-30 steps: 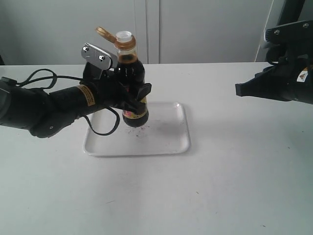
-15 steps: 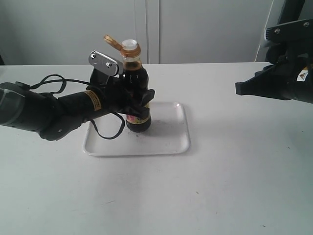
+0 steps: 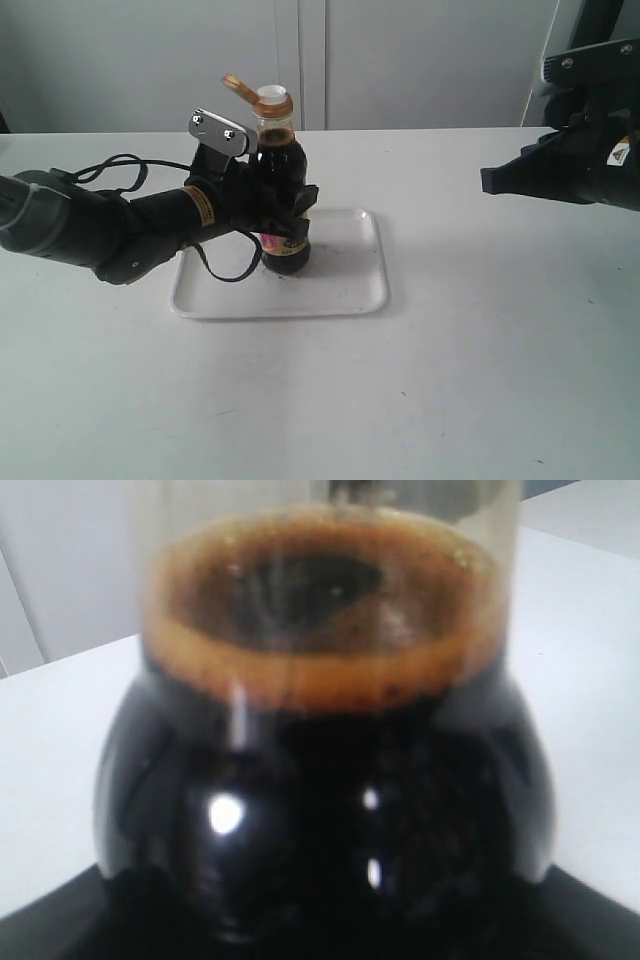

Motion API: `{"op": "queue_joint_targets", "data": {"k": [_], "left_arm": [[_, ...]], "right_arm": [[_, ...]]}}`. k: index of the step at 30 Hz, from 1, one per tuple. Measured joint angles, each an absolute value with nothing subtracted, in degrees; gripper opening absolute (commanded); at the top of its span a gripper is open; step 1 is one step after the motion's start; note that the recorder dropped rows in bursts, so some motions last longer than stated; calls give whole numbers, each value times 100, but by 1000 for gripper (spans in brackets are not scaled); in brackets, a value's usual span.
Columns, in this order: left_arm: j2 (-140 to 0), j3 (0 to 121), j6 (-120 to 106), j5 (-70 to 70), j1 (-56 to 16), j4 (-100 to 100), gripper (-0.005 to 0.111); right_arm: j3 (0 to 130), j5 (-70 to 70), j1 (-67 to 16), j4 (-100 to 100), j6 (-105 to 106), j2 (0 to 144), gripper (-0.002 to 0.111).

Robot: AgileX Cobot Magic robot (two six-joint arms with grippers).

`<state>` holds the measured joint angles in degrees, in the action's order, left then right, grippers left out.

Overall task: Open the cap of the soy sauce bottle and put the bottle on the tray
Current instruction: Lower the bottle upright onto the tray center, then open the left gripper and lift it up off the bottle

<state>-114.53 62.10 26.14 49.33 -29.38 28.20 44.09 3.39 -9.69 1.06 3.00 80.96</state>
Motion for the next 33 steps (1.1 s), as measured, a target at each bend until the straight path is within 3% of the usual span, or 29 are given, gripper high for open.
{"op": "queue_joint_targets", "data": {"k": [3,10,11,33], "left_arm": [[-11453,6234,2653,4860,-2938,2808,22],[-11453,6248,2677,4799,-2938,2808,101],[-11453,6248,2692,4788,-2938,2808,105],[-10508,6248,3323,3501,-2938,3382,105]], "right_arm": [[4409,343,-969,106,300,8096,0],[4409,343,-969,106,300,8096,0],[4409,343,-969,106,300,8096,0],[4409,343,-969,106,300,8096,0]]}}
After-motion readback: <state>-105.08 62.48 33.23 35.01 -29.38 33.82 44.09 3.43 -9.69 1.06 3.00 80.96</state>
